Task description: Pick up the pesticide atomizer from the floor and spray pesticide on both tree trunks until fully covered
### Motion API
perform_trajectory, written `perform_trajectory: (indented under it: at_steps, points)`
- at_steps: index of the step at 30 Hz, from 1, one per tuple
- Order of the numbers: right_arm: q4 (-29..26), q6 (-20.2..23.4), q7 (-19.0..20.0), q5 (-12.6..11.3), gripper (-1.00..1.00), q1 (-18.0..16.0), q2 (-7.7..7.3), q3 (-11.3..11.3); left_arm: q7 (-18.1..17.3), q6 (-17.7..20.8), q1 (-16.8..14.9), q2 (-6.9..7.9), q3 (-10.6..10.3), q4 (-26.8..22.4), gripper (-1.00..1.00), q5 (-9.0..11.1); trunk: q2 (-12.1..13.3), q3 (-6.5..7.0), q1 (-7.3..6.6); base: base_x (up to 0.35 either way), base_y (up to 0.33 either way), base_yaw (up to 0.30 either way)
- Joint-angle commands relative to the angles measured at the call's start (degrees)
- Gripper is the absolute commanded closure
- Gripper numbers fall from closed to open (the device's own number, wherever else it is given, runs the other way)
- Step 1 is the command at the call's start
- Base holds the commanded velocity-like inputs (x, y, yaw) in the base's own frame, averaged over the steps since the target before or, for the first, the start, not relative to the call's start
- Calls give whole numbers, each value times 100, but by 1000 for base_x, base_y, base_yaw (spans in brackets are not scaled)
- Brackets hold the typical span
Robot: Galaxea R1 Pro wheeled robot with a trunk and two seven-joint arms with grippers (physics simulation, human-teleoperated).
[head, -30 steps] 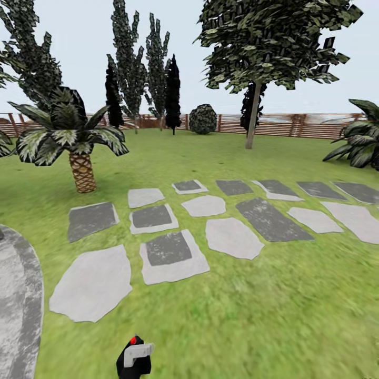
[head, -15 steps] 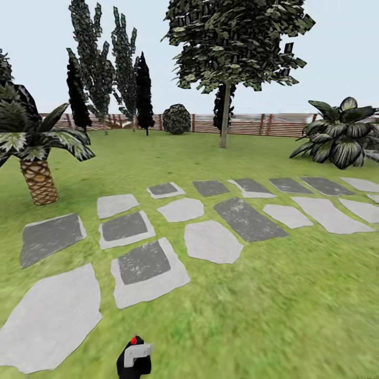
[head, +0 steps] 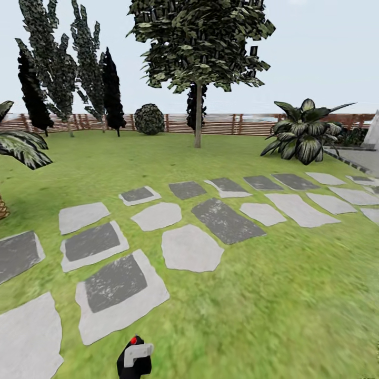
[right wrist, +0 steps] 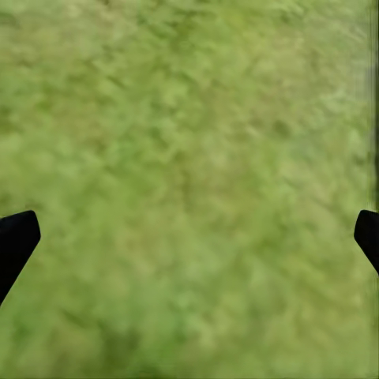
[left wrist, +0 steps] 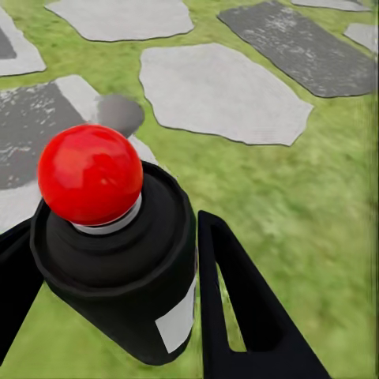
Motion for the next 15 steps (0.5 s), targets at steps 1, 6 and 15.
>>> perform_trajectory:
  at_steps: [1,6,15]
  points:
    - [5,-24,17,-50,-100,-6,0,10,-10,-17,-3,-3,44,1,100,-42,-2,-6,3,350,0,-267]
    - [5,-24,20,-49,-100,-7,0,10,-10,-17,-3,-1,40,1,100,-42,-2,-6,3,350,0,-138]
    - [5,-31,20,-59,-100,-5,0,10,-10,-9,-3,-1,38,1,100,-42,-2,-6,3,350,0,-16]
